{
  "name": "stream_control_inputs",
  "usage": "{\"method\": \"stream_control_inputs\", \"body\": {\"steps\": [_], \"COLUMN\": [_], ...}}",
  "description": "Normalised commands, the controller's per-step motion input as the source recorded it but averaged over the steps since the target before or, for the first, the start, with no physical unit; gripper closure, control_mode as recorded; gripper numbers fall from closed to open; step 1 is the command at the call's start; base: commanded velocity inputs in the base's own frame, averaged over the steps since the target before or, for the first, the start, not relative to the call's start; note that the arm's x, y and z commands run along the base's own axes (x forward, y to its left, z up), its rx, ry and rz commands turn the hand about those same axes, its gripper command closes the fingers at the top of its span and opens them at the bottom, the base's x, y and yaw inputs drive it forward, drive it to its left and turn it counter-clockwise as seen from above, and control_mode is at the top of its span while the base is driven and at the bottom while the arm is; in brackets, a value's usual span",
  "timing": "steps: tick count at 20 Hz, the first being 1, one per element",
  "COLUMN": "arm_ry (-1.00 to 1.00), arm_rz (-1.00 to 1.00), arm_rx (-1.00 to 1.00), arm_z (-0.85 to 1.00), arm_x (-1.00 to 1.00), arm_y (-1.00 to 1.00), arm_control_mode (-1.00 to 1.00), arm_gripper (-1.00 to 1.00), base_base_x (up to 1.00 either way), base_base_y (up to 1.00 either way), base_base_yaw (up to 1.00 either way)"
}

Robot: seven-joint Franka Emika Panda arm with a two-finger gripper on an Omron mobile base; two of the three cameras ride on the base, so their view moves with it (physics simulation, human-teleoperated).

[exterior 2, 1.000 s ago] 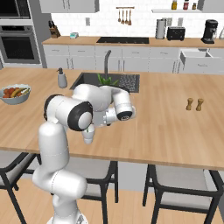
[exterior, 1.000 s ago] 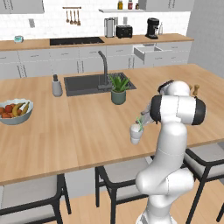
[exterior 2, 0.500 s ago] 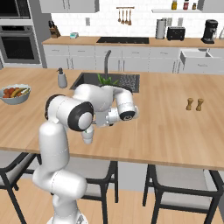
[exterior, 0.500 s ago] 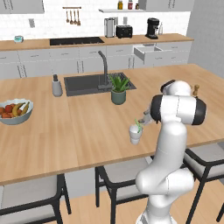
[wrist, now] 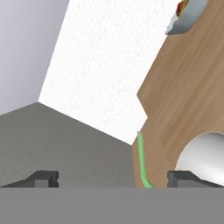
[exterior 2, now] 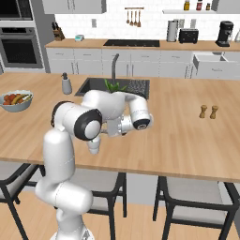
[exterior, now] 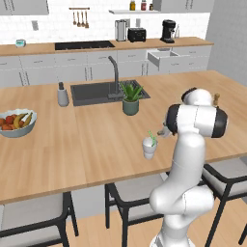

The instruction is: Take a straw from the drawer in front and place it inside the glass cup on the dining counter.

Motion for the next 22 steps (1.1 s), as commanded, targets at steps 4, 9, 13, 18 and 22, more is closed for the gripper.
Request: {"method": "stream_control_inputs", "body": {"steps": [4, 9, 13, 18, 22], "arm_ry": [-0.07, -0.20, -0.17, -0.09, -0.05], "arm_rz": [-0.02, -0.03, -0.01, 0.00, -0.02], "arm_rx": [0.00, 0.00, -0.03, -0.06, -0.06], "arm_z": [0.47, 0.74, 0.78, 0.71, 0.14], "arm_x": [-0.35, -0.71, -0.65, -0.55, -0.31], "arm_y": [-0.19, -0.18, -0.01, 0.00, 0.05], "arm_control_mode": [-1.00, -1.00, -1.00, -1.00, -1.00], "arm_gripper": [-1.00, -1.00, -1.00, -1.00, -1.00], "base_base_x": [0.00, 0.00, 0.00, 0.00, 0.00], "base_base_y": [0.00, 0.00, 0.00, 0.00, 0.00], "base_base_yaw": [0.00, 0.00, 0.00, 0.00, 0.00]}}
